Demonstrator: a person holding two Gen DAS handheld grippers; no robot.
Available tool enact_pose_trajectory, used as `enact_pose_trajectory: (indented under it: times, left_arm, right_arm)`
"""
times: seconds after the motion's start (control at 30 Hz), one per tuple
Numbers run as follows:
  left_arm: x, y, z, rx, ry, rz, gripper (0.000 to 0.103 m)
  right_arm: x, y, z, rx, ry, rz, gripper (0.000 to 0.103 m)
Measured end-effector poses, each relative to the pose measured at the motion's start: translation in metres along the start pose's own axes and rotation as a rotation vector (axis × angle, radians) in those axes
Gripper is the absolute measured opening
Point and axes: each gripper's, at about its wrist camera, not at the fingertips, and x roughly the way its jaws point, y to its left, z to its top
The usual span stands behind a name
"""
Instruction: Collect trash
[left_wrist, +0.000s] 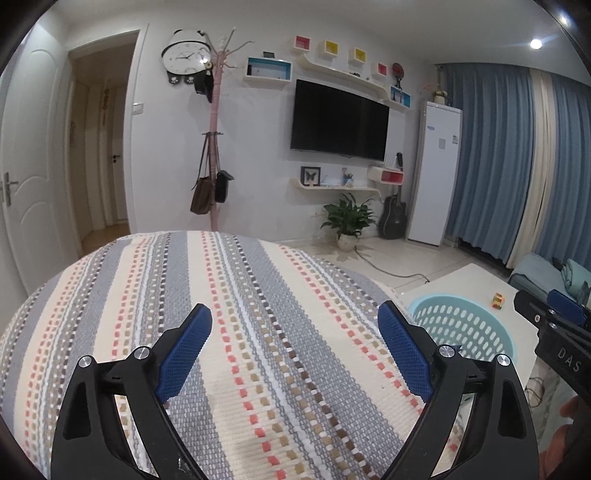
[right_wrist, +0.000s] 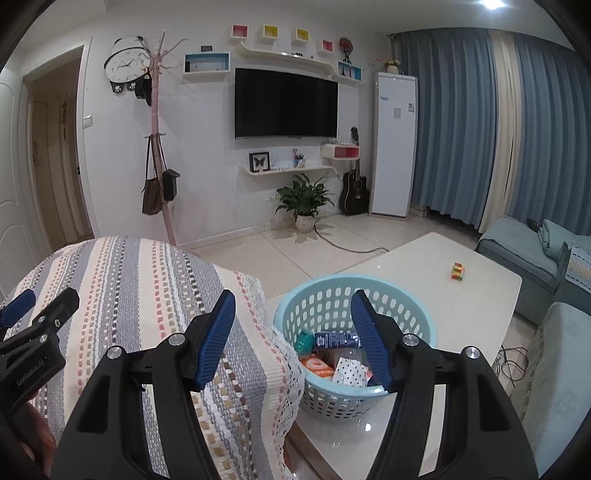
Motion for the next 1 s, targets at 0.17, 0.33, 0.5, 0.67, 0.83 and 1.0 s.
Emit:
enact_pose_trajectory:
  times: [0.17, 0.33, 0.5, 0.67, 0.83, 1.0]
  left_arm:
    - [0.000, -0.001, -0.002, 0.011, 0.009, -0.003, 0.090]
    - [0.002, -0.004, -0.004, 0.017, 0.019, -0.003, 0.090]
    - [0.002, -0.005, -0.004, 0.015, 0.027, 0.007, 0.090]
    - [0.002, -0.006, -0.005, 0.025, 0.032, 0.017, 0.091]
    - [0.001, -0.011, -0.005, 0.038, 0.030, 0.026, 0.091]
    - [-0.001, -0.013, -0.005, 0.045, 0.029, 0.024, 0.092]
  right_arm:
    - [0.009, -0.001, -0.007, -0.001, 0.042, -0.011, 0.061]
    - [0.014, -0.003, -0.014, -0.002, 0.057, -0.026, 0.061]
    - [0.017, -0.005, -0.018, 0.002, 0.065, -0.024, 0.061]
    - [0.018, -0.004, -0.019, 0.004, 0.076, -0.016, 0.061]
    - [0.020, -0.005, -0.020, 0.009, 0.080, -0.020, 0.062]
    - [0.020, -0.006, -0.021, 0.012, 0.084, -0.021, 0.062]
